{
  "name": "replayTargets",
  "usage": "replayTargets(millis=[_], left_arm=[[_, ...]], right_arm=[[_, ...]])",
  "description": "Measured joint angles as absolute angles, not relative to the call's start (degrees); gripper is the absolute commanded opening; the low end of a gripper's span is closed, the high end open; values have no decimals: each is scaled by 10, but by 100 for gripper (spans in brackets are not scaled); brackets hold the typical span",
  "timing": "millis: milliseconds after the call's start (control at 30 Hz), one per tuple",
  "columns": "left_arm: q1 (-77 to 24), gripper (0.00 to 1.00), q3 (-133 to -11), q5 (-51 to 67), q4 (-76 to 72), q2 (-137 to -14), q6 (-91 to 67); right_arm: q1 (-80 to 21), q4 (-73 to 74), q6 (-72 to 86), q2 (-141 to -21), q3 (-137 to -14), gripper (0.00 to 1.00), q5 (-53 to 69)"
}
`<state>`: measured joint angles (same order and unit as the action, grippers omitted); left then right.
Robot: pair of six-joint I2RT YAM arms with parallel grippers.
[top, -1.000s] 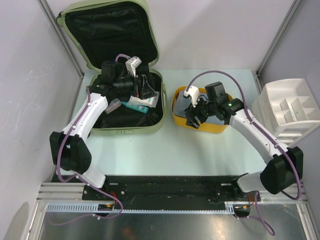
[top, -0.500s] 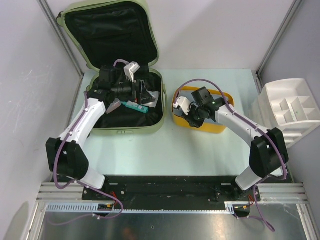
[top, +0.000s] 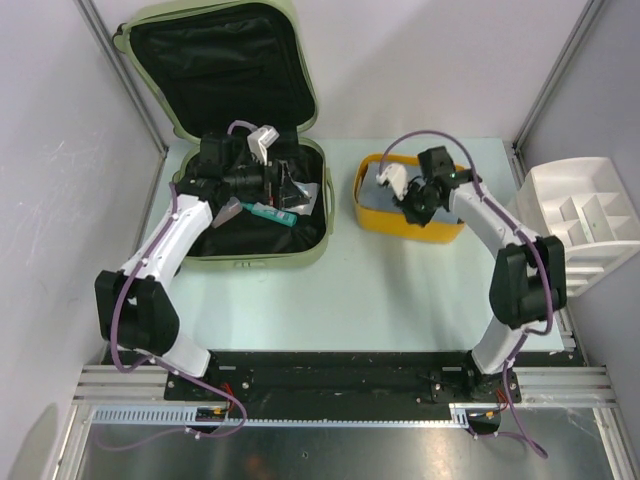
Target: Open, take out, and arrange the luggage
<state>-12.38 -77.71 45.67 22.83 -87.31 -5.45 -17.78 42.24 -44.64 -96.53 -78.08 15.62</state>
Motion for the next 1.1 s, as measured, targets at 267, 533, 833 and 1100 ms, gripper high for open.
replayTargets(millis=[267, 533, 833, 1100], left_arm=[[-123, 100, -785, 456, 229, -907, -55], [-118, 100, -787, 457, 229, -908, -55], [-106, 100, -792, 468, 229, -913, -55], [-104, 100, -795, 469, 229, -919, -55]], right_arm=[[-72, 369, -345, -1131, -1000, 0, 116], [-36, 377, -317, -1197, -1088, 52, 142], [-27, 393, -482, -1193, -1062, 51, 216], [-20, 442, -586, -1219, -1103, 37, 229]])
